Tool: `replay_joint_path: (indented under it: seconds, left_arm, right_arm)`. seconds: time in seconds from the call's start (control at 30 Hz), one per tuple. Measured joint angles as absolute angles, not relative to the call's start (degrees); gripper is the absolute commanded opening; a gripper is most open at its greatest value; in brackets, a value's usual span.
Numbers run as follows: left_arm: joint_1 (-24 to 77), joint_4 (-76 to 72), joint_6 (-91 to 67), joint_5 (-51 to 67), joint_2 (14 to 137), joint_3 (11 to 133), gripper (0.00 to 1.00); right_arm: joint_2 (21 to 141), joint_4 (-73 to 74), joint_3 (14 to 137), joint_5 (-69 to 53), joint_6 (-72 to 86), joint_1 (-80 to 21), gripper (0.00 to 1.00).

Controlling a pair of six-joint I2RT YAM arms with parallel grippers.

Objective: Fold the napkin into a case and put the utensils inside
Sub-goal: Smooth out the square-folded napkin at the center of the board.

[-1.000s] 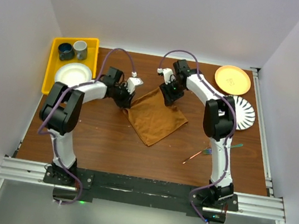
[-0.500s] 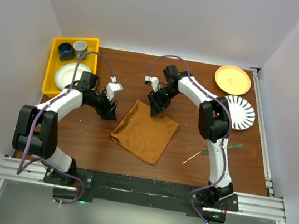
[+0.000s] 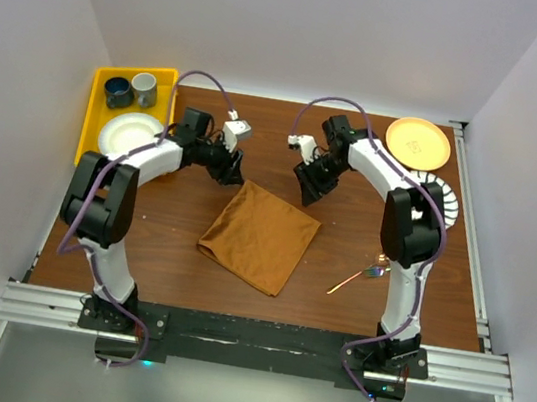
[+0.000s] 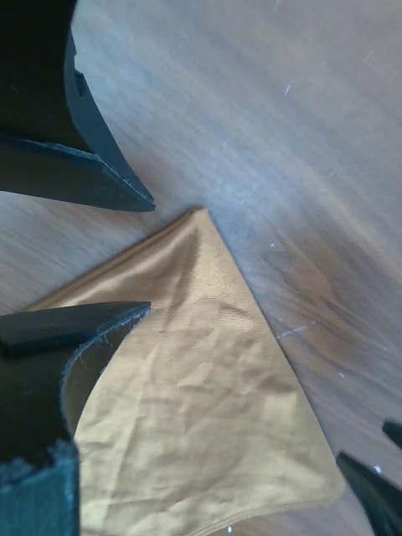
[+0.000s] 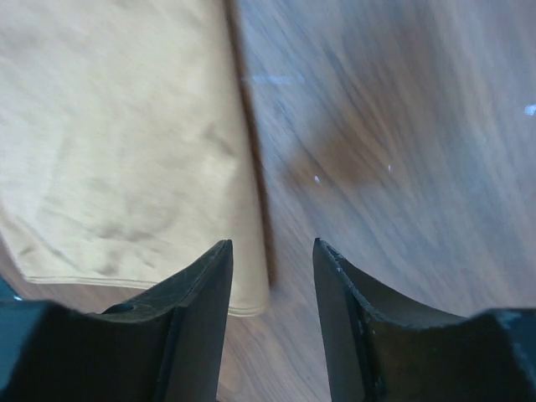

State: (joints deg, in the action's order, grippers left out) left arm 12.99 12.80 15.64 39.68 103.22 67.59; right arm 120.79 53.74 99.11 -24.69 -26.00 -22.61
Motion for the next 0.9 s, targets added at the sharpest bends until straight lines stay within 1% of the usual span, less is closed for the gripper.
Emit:
replay_joint_path:
  seconds: [0.13,0.43,0.6,0.67,0.8,0.83,0.9]
  left_arm:
    - [14.66,12.38,12.62,37.65,106.59,67.85,0.48]
    - [15.9,10.76,9.52,34.17,107.85,67.85,0.45]
    - [15.94,10.83,8.99,33.23,108.55,67.85,0.43]
    - [15.94,10.81,8.84,33.28,108.64,67.85,0.42]
    - [15.97,10.55,8.29,33.71,108.66,67.85,0.37]
    - [16.01,10.39,8.12,33.82,108.71,67.85,0.36]
    - [16.14,10.24,8.01,33.95,108.84,67.85,0.35]
  right_arm:
    - [121.05,53.47,96.31,-23.38,-25.96,-22.59,0.4]
    - [123.37,51.66,94.32,-23.42,-25.93,-22.63,0.38]
    - [123.37,51.35,94.19,-23.49,-25.98,-22.57,0.29]
    - [123.37,51.29,94.17,-23.49,-26.0,-22.57,0.28]
    - [123.44,51.29,94.15,-23.62,-26.06,-22.59,0.23]
    - [123.48,51.29,94.15,-23.66,-26.11,-22.59,0.2]
    - [123.5,51.27,94.15,-23.68,-26.26,-22.59,0.17]
